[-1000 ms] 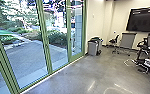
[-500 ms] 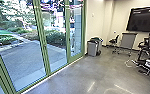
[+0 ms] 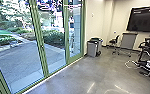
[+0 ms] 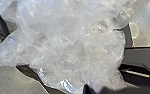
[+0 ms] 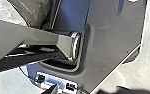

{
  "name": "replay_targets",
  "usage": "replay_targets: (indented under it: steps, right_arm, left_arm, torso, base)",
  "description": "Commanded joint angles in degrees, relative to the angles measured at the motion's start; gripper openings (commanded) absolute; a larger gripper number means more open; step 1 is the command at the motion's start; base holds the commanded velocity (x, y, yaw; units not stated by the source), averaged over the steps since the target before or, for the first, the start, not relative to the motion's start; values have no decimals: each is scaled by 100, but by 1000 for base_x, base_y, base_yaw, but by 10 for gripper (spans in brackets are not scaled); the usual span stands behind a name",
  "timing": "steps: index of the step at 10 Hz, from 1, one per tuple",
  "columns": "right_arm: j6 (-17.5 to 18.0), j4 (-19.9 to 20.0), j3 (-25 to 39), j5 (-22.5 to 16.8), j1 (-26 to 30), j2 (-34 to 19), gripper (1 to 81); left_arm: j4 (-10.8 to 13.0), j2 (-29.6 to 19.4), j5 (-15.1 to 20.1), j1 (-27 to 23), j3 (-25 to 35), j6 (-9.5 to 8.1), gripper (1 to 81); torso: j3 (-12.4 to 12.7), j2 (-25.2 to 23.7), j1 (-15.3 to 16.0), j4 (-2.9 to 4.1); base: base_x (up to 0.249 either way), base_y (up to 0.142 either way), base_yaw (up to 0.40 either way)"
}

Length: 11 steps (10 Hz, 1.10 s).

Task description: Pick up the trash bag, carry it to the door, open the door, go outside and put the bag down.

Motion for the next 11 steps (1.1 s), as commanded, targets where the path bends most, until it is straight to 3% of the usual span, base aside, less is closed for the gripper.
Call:
replay_targets:
  steps: [1,6,11]
  right_arm:
    - [3,-12,12,-341,257,17,811]
    - [3,-21,3,-332,257,26,811]
    - [3,-12,-6,-332,257,26,811]
  left_arm:
    - [53,24,389,-244,25,51,10]
    - [53,15,389,-244,25,51,10]
    - [53,7,389,-244,25,51,10]
  torso:
    - [0,0,0,0]
    - [0,0,0,0]
    - [0,-2,-2,0]
  base:
    - [149,-73,0]
    - [150,-71,0]
    - [151,0,0]
